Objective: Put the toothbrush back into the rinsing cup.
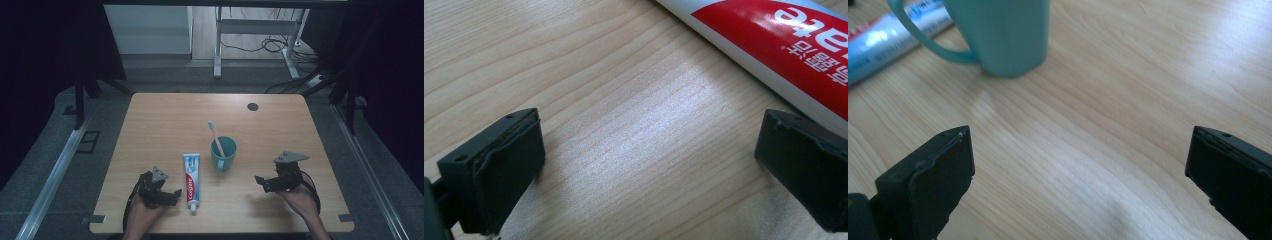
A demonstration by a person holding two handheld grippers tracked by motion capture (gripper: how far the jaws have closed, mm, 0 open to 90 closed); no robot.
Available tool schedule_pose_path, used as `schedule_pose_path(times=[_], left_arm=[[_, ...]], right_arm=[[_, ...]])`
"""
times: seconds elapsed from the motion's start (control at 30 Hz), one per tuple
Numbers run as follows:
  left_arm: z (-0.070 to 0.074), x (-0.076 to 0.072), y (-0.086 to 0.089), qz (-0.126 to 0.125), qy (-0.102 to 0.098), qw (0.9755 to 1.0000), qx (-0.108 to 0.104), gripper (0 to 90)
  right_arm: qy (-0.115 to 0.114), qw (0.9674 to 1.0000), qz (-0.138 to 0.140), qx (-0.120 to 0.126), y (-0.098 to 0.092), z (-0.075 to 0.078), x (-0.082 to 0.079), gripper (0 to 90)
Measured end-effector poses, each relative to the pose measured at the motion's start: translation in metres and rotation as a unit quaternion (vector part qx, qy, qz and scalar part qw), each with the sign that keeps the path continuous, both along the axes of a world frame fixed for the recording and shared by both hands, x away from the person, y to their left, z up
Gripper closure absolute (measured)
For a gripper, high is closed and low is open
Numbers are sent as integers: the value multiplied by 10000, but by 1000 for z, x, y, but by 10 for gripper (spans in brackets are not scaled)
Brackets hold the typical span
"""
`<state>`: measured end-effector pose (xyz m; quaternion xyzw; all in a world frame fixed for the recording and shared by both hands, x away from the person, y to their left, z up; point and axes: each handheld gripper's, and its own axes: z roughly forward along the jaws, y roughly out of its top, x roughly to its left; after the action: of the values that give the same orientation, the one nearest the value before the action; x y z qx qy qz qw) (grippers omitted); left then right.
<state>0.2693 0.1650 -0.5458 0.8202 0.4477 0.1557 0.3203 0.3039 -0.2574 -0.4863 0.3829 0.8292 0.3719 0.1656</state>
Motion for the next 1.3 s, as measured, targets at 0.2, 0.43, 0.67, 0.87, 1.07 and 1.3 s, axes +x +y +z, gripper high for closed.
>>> schedule_pose_path(times=[0.2, 0.43, 0.67, 0.87, 1.07, 1.3], left_arm=[[0, 0, 0, -5, -1, 10000, 2, 0], [0, 0, 0, -10, -7, 10000, 10, 0], [0, 0, 0, -10, -8, 10000, 13, 0], [0, 0, 0, -8, -7, 10000, 11, 0], [0, 0, 0, -7, -5, 10000, 8, 0], [0, 0, 0, -5, -4, 10000, 7, 0]], right_arm=[[-60, 9999, 40, -152, -6, -12, -5, 0], [-107, 9998, 49, -173, -10, -24, -10, 0], [-77, 9997, 85, -211, -12, -35, -13, 0], [-64, 9994, 164, -284, -13, -42, -14, 0], [10, 9993, 205, -298, -14, -50, -13, 0], [59, 9993, 187, -323, -17, -56, -13, 0]])
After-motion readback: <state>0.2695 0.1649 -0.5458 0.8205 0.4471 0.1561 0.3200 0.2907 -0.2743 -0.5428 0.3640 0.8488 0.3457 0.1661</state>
